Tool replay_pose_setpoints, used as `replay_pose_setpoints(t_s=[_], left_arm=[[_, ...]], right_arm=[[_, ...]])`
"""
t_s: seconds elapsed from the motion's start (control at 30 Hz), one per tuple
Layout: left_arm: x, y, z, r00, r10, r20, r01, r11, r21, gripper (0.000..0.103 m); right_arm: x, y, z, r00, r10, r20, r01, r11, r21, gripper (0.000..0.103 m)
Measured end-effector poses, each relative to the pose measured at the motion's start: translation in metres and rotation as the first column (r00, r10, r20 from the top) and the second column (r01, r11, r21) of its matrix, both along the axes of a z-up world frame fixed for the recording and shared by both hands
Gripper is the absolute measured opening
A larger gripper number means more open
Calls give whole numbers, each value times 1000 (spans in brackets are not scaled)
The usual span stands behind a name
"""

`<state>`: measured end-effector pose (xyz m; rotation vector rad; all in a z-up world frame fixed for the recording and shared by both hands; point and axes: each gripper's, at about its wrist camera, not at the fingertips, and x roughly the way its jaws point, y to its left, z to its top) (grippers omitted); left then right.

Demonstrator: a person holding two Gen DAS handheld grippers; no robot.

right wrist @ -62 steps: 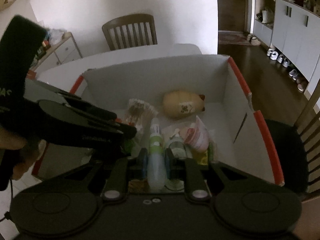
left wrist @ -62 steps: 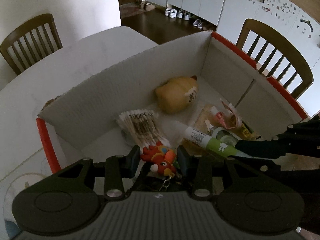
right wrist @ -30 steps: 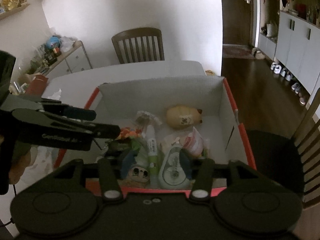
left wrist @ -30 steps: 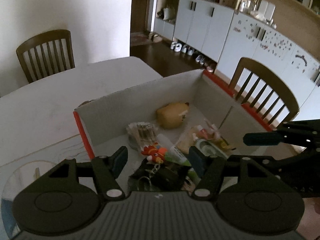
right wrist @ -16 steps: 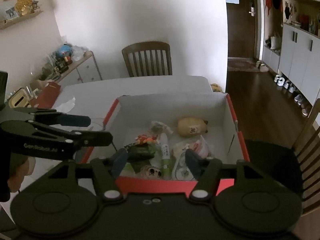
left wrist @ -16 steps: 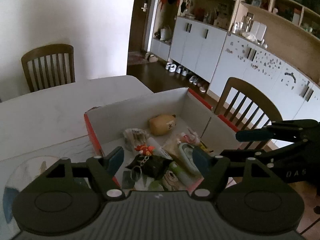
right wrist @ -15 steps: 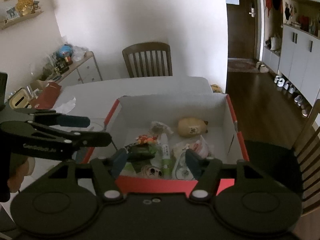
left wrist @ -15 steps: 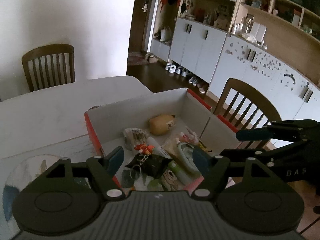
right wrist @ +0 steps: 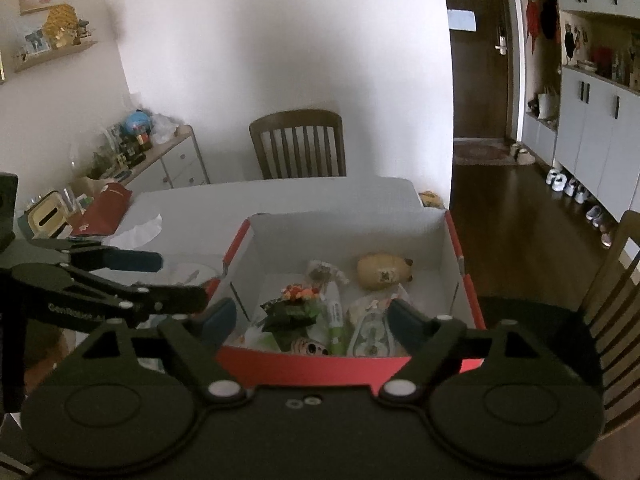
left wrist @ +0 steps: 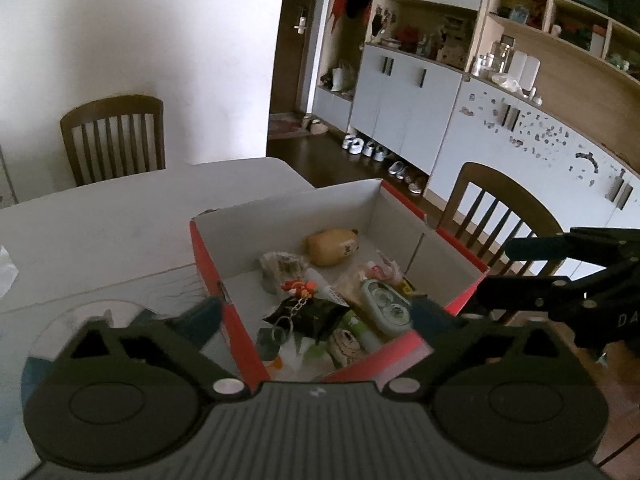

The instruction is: Organize objects

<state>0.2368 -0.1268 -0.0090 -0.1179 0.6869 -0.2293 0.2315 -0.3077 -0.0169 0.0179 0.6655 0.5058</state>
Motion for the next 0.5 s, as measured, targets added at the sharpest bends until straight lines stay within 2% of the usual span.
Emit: replay_pose_setpoints(t_s=[0.5], left_arm=[[-10,-1,-1,998,52,35,-52,999,7,103]], right_arm=[[-10,-2,-5,1000,4,5,-4,1000,-16,87]])
